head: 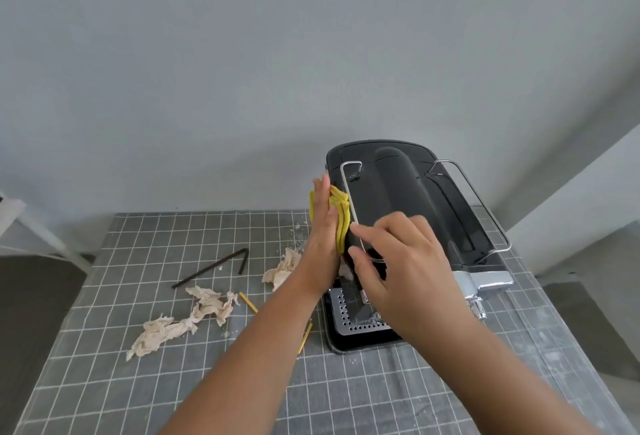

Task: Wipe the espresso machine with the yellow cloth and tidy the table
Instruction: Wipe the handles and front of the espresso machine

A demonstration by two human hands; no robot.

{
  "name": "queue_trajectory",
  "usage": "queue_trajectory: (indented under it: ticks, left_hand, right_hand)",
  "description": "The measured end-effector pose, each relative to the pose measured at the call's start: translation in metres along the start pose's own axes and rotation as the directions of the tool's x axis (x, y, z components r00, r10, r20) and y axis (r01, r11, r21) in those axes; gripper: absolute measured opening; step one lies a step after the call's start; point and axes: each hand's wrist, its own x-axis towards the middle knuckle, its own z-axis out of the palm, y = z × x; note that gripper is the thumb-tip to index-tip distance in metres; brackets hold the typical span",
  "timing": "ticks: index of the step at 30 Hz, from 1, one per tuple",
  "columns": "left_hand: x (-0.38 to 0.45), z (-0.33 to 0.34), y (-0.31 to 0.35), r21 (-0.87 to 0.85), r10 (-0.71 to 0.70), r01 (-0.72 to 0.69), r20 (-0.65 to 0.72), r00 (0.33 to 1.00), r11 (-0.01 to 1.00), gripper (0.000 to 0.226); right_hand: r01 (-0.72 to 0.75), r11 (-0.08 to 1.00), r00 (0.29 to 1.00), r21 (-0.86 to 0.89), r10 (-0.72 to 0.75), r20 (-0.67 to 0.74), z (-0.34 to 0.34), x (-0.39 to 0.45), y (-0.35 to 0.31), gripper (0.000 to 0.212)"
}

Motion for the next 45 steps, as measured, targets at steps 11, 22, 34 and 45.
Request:
queue_trajectory:
  ticks: [11,22,34,45]
  left_hand:
    - [0.068,-0.027,0.042,0.228,-0.114,0.085,0.116,0.987,0.97,0.066]
    - [0.066,-0.017,0.039,0.198,0.112,-0.037,-0.383,0.917,0.98,0.019]
    - [0.07,-0.007,0.047,-0.035,-0.114,0.117,-0.609,0.785,0.993,0.012]
    - [0.034,0.001,-0.014,-0.323,-0.259,0.184,-0.206,0.944,0.928,0.056]
  right_hand:
    - [0.013,1.0,0.994,0.027,-0.01,-0.111,0.008,-0.012,-0.003,0.028]
    - [0.006,0.999,0.99,0.054,0.001,-0.138,0.012,-0.013,0.0,0.028]
    - [0.002,0.999,0.99,0.042,0.004,-0.141,0.012,-0.017,0.0,0.023]
    - [0.004,0.998,0.988,0.064,0.005,-0.152,0.013,-0.018,0.001,0.024]
